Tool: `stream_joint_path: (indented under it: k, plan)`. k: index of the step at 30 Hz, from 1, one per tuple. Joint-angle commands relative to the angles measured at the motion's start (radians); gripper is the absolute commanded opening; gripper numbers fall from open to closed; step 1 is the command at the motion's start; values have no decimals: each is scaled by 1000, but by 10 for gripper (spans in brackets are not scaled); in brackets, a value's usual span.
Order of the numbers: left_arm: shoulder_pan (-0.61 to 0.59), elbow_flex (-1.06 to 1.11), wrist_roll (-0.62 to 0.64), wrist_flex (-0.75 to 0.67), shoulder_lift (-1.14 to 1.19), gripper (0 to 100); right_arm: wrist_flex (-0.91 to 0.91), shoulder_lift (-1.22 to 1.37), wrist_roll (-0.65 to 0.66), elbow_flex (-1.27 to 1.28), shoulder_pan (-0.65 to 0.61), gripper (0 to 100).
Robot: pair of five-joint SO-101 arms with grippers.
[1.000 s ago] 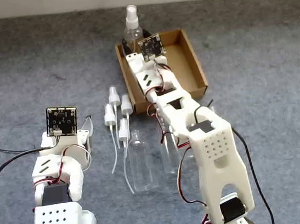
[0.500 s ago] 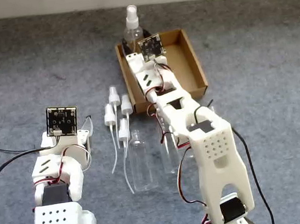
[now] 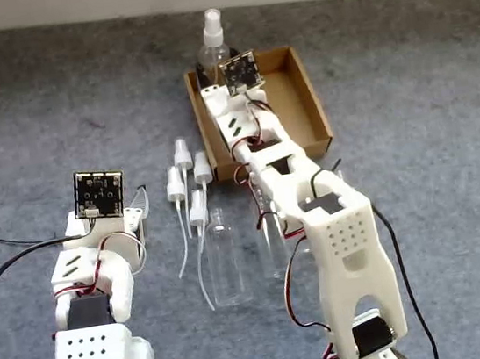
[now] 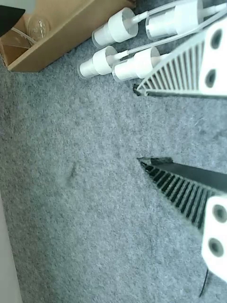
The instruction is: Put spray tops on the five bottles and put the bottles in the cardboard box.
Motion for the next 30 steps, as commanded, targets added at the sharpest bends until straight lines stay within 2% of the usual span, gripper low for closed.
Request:
stream_joint_path:
  k: [1, 11, 16, 21, 30]
  plan:
    - [21, -4, -9, -18, -10, 193, 13, -33, -3, -21, -13, 207]
    - [22, -4, -9, -18, -10, 193, 15, -87, -3, -19, -18, 218]
    - [22, -4, -9, -18, -10, 193, 140, -171, -8, -27, -18, 218]
    - [22, -4, -9, -18, -10, 193, 174, -297, -3, -27, -19, 218]
    - [18, -4, -9, -20, -10, 193, 562, -598, -6, -24, -41, 217]
